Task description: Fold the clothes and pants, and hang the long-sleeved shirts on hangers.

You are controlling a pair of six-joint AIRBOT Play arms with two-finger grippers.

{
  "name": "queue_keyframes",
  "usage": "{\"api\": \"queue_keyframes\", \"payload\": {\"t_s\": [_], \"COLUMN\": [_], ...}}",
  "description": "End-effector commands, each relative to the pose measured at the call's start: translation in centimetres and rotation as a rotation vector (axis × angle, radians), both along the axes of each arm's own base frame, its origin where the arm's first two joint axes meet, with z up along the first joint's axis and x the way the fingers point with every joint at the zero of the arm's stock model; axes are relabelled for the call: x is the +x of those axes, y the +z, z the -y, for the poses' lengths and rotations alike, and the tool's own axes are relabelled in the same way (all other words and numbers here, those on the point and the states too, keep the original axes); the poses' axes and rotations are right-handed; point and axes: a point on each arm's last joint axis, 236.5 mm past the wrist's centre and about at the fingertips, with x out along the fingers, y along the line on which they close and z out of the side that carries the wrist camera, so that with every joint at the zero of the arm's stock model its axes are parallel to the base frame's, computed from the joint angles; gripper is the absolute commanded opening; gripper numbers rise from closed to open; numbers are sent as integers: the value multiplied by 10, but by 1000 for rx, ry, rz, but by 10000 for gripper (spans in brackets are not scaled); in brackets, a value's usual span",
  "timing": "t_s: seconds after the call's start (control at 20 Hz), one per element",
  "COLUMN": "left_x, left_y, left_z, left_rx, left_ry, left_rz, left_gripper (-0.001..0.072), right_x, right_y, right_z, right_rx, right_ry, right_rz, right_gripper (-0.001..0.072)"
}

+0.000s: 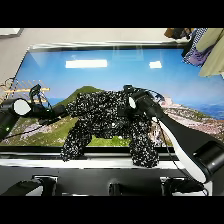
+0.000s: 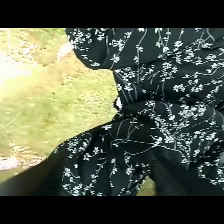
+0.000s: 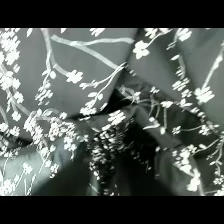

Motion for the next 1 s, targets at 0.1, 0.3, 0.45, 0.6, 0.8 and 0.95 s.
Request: {"api": "queue_keyframes", "payload": {"t_s": [0.1, 0.3, 0.45, 0.6, 0.8, 0.95], "left_x": [-15, -49, -72, -106, -125, -126], "left_y": [5, 18, 14, -14, -39, -57], "left_z": [14, 71, 112, 138, 155, 155], "left_rx": [86, 227, 328, 320, 285, 296], "left_ry": [-197, -450, -525, -549, -577, -589], "left_rz": [32, 120, 190, 156, 167, 161], "left_gripper": [624, 624, 623, 624, 624, 623], "right_x": [-9, -20, -28, -34, -38, -38], "right_y": [8, 29, 31, 30, 31, 33], "right_z": [12, 18, 19, 18, 16, 14], "right_rx": [-47, -44, -41, -35, -23, -11], "right_ry": [-38, -75, -84, -95, -116, -137], "right_rz": [-23, -34, -64, -88, -107, -104], "right_gripper": [22, 22, 22, 22, 22, 22]}}
